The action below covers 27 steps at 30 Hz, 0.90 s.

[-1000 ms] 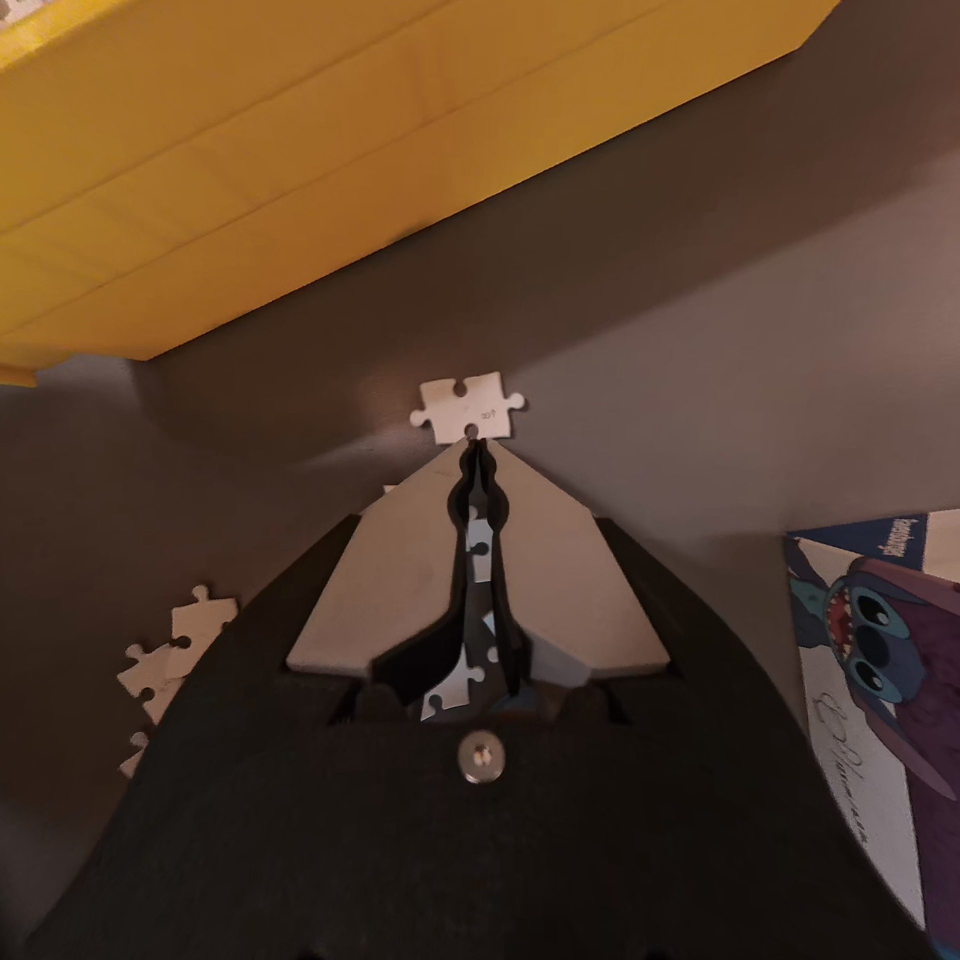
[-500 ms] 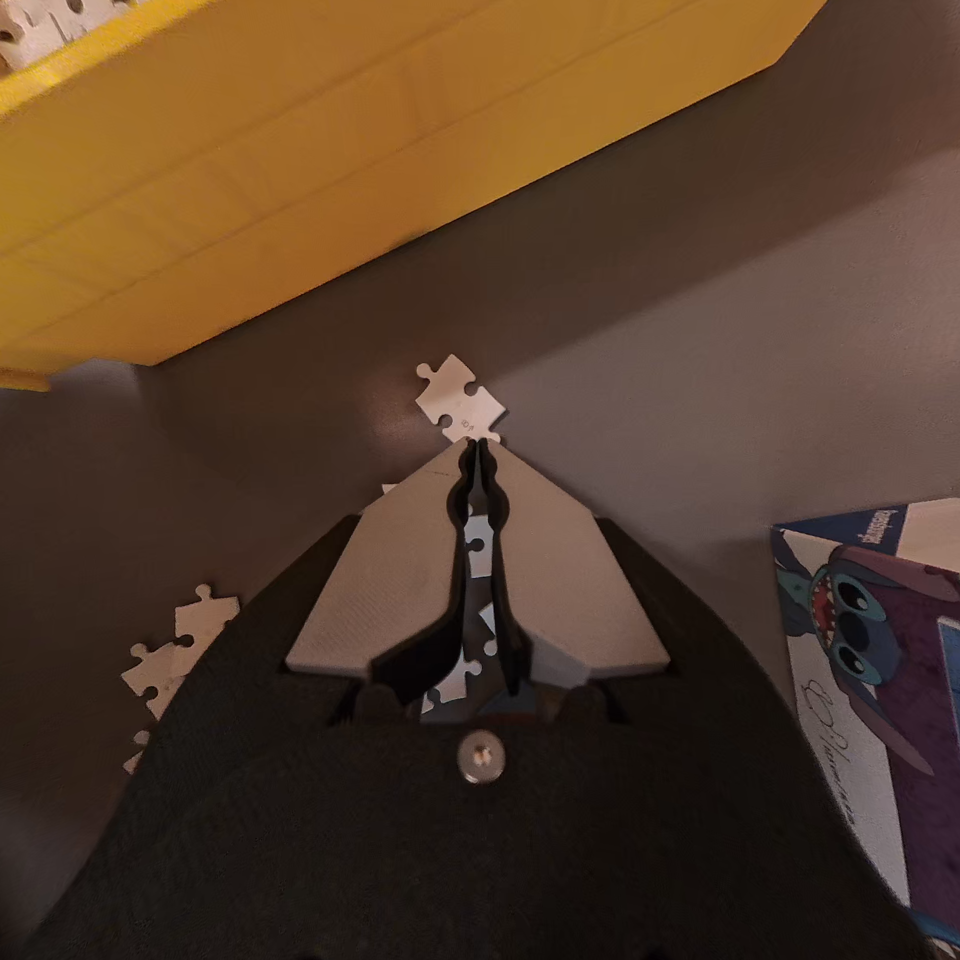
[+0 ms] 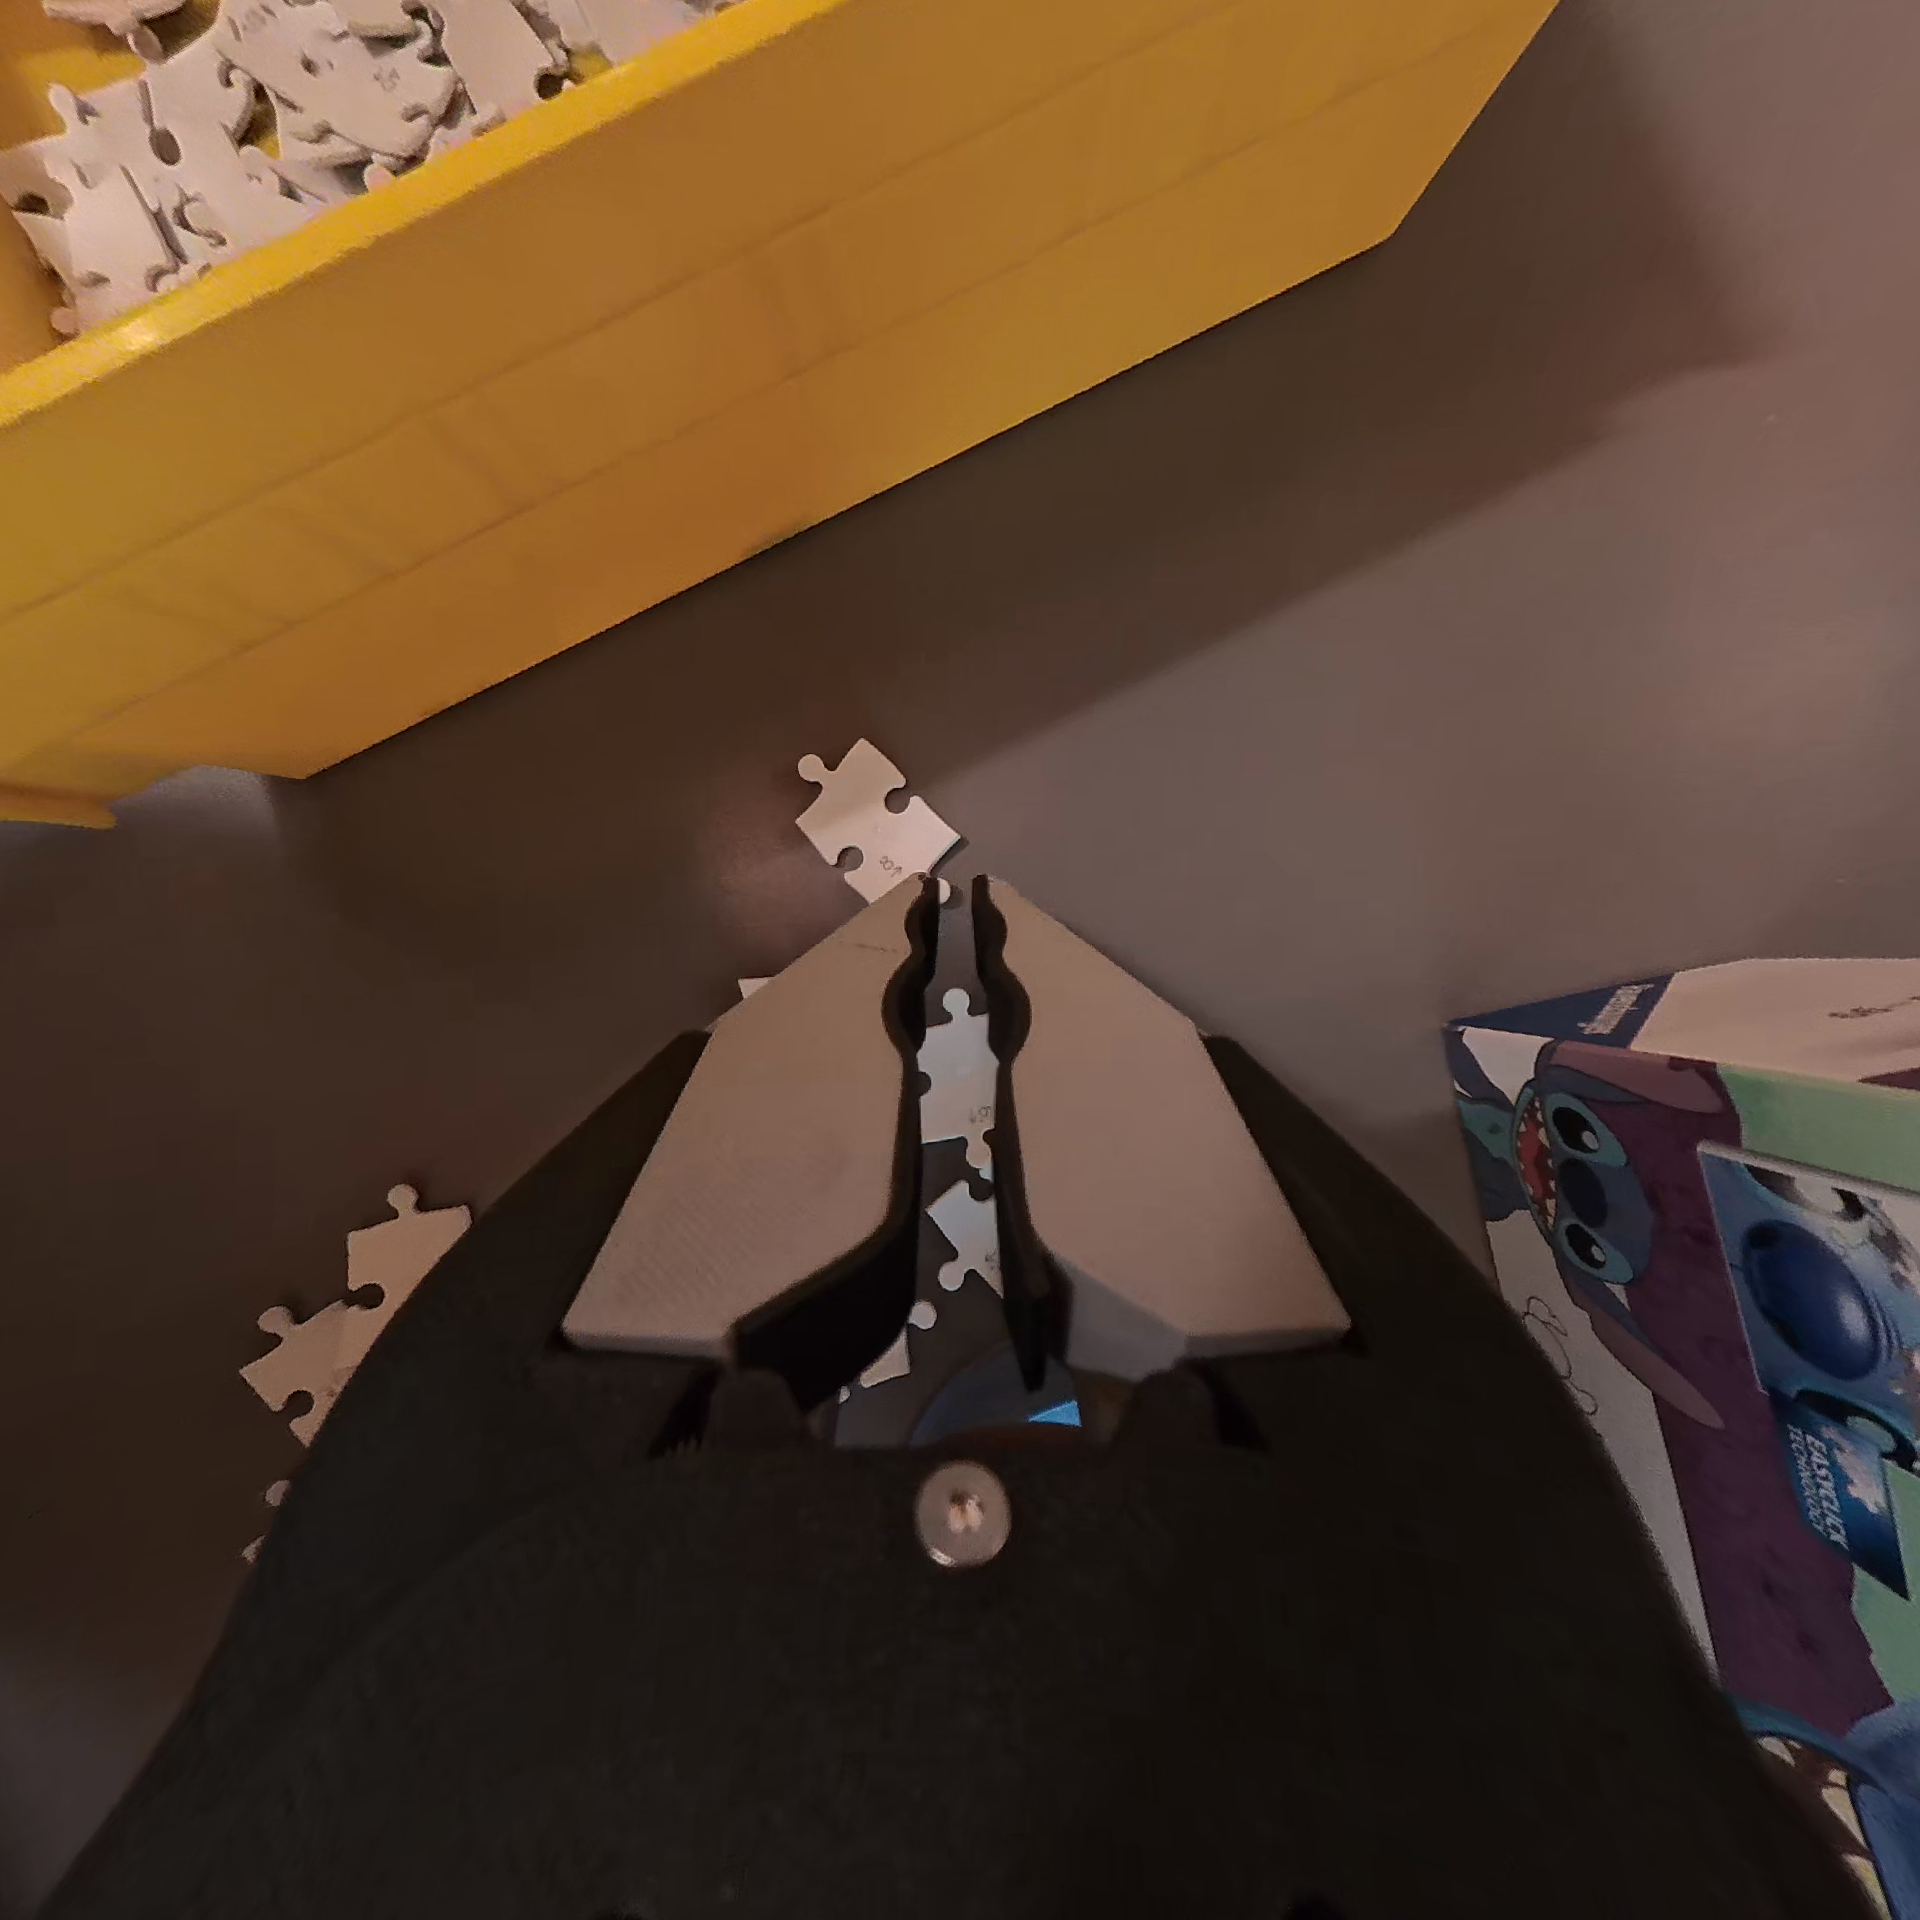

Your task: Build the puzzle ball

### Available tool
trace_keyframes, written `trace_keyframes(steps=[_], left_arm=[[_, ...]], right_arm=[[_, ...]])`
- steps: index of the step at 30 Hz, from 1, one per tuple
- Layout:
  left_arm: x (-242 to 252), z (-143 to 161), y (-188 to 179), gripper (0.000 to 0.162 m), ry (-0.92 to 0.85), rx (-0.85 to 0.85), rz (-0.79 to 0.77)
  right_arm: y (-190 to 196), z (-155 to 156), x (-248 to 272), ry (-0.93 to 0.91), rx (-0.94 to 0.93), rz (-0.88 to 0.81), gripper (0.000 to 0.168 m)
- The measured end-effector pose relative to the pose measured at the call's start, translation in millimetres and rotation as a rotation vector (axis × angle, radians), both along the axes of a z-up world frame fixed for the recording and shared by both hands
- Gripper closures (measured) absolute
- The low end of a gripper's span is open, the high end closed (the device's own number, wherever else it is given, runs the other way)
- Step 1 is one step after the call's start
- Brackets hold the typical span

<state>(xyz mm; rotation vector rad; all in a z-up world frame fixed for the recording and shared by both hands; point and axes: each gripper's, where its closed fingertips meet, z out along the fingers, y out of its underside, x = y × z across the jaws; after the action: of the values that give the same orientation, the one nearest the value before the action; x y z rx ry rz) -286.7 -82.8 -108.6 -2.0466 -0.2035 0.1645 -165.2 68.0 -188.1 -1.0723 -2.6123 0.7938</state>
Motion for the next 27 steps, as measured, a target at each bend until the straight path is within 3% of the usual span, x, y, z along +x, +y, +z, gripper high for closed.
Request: trace_keyframes(steps=[12,27], left_arm=[[1.0,0.3,0.0,0.130,-0.003,0.003,-0.004],[0.3,0.3,0.0,0.130,0.005,0.001,0.002]], right_arm=[[21.8,22.4,-0.5,0.153,-0.054,-0.166,0.156],[69.4,87.1,40.3,0.572,-0.388,-0.501,0.151]])
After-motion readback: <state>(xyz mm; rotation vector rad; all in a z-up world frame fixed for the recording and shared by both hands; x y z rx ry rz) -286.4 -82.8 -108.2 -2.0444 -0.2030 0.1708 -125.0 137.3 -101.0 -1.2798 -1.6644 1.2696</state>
